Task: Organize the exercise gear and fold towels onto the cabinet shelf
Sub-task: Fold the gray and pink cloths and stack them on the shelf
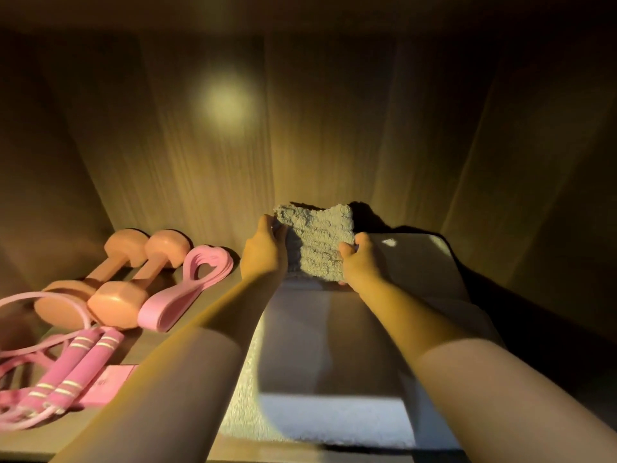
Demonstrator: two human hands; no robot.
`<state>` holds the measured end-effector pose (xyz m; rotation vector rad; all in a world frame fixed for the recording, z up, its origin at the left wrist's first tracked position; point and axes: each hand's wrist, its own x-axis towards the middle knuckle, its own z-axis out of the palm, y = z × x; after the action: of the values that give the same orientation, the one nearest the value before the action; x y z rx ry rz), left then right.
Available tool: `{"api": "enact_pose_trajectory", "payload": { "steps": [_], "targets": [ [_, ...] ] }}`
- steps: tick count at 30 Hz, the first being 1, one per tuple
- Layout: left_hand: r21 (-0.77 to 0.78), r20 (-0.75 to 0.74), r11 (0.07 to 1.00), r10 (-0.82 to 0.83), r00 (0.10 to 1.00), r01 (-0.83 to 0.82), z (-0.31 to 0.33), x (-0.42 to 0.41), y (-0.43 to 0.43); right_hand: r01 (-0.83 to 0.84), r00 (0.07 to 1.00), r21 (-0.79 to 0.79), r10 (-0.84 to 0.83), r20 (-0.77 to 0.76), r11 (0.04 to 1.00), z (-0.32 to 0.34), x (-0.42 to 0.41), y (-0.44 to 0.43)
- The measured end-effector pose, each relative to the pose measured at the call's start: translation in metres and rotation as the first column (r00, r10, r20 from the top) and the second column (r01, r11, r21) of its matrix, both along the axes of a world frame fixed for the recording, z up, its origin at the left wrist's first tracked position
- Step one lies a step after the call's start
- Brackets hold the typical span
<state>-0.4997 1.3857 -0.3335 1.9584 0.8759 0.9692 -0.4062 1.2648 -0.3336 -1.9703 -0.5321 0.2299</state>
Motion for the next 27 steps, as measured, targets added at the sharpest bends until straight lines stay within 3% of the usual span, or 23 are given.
{"api": "enact_pose_trajectory", "payload": {
  "steps": [2,7,10,12,14,17,23,27],
  "targets": [
    [-0.008,-0.042,1.000,-0.002,0.999,0.002,-0.003,-0.001,0.004,-0.002,1.000,-0.058,0.003,0.018,0.998,-0.001,0.002,0.004],
    [0.095,-0.326,0.987,0.154,0.933,-0.130,-0.003,0.001,0.004,0.149,0.976,-0.281,-0.094,0.198,0.948,-0.002,-0.005,0.016],
    [0.417,-0.349,0.907,0.218,0.911,-0.058,0.001,-0.001,0.008,0.256,0.846,-0.321,-0.050,0.532,0.912,0.001,-0.005,0.012],
    [0.603,-0.388,0.778,0.095,0.917,0.175,0.000,-0.005,0.012,0.101,0.763,-0.337,0.144,0.630,0.936,-0.001,-0.001,0.010],
    [0.569,-0.553,0.727,-0.007,0.833,0.384,-0.007,-0.005,0.014,-0.089,0.756,-0.495,0.382,0.531,0.864,-0.004,0.002,0.013],
    [0.366,-0.725,0.802,-0.072,0.685,0.472,-0.022,0.000,0.019,-0.098,0.712,-0.718,0.552,0.433,0.689,-0.018,0.009,0.019],
    [0.309,-0.795,0.851,-0.014,0.606,0.424,-0.023,0.005,0.023,-0.055,0.726,-0.787,0.566,0.391,0.614,-0.018,0.017,0.019],
    [0.284,-0.822,0.913,0.075,0.564,0.293,-0.017,0.002,0.018,-0.006,0.819,-0.789,0.455,0.348,0.614,-0.015,0.015,0.016]
  ]
}}
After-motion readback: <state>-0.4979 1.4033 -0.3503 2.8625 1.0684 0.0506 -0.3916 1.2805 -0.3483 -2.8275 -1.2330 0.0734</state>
